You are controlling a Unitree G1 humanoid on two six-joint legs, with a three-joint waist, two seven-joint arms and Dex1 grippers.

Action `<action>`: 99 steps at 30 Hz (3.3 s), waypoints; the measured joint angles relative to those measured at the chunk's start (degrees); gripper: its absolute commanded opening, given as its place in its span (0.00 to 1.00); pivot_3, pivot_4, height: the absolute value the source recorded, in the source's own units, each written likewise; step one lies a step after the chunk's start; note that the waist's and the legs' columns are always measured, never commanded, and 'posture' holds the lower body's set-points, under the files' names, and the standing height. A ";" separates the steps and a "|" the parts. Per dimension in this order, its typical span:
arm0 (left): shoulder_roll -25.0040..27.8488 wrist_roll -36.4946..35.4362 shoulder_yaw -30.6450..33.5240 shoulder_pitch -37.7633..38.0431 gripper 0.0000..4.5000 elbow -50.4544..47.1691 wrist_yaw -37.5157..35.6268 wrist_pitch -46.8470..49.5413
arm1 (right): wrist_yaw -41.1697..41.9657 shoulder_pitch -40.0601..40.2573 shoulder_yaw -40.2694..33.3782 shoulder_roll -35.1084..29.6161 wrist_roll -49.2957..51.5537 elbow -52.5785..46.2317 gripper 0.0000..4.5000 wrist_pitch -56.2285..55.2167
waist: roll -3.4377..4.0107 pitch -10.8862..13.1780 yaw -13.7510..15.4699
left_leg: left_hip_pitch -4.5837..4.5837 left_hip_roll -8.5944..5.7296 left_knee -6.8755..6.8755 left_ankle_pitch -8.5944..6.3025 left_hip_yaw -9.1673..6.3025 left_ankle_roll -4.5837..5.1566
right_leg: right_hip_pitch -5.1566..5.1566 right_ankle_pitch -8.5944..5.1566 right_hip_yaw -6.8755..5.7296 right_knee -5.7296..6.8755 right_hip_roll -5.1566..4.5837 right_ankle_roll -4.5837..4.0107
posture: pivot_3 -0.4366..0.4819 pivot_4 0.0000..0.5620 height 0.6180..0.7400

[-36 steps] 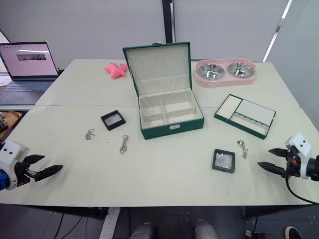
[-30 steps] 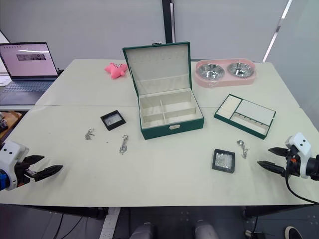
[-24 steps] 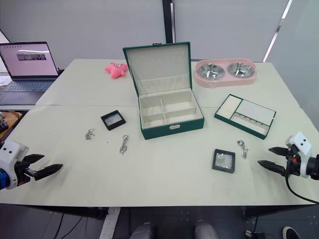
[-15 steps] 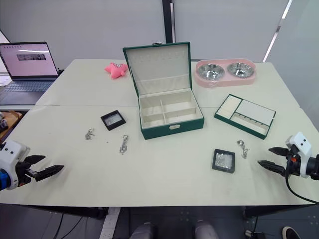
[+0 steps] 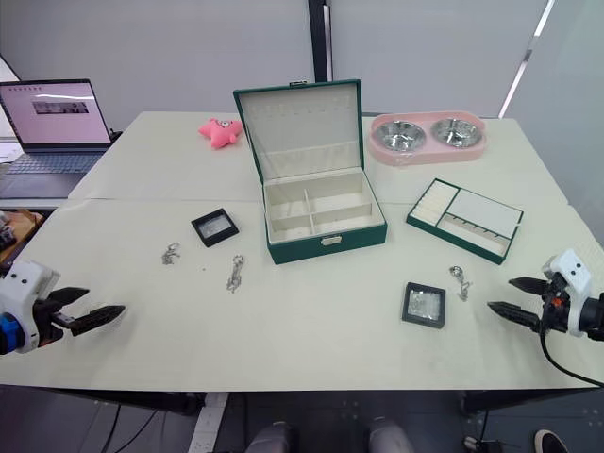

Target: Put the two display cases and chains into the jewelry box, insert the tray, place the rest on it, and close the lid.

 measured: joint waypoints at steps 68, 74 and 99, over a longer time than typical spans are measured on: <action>-32.90 8.94 -21.64 -26.94 0.00 -6.15 20.75 12.03 | -10.36 -25.64 16.54 30.50 -15.05 2.41 0.00 -0.26 | -0.03 -0.04 -1.35 | -0.03 -0.06 0.22 0.14 -0.10 -0.25 | -0.06 0.01 -0.05 0.39 -0.03 0.01 | 0.48 0.27 1.00; -32.77 8.94 -21.61 -25.68 0.00 -8.49 20.26 13.41 | -11.07 -25.05 16.05 30.52 -15.05 1.37 0.00 0.81 | -0.03 -0.05 -1.31 | -0.01 -0.07 0.22 0.14 -0.09 -0.25 | -0.05 0.01 -0.04 0.39 -0.03 0.01 | 0.48 0.27 1.00; -32.74 9.07 -21.59 -25.62 0.00 -8.38 19.94 13.06 | -11.13 -25.03 15.92 30.28 -15.03 1.37 0.00 0.99 | -0.03 -0.04 -1.29 | -0.01 -0.07 0.21 0.13 -0.10 -0.23 | -0.04 0.01 -0.05 0.38 -0.03 0.01 | 0.48 0.27 1.00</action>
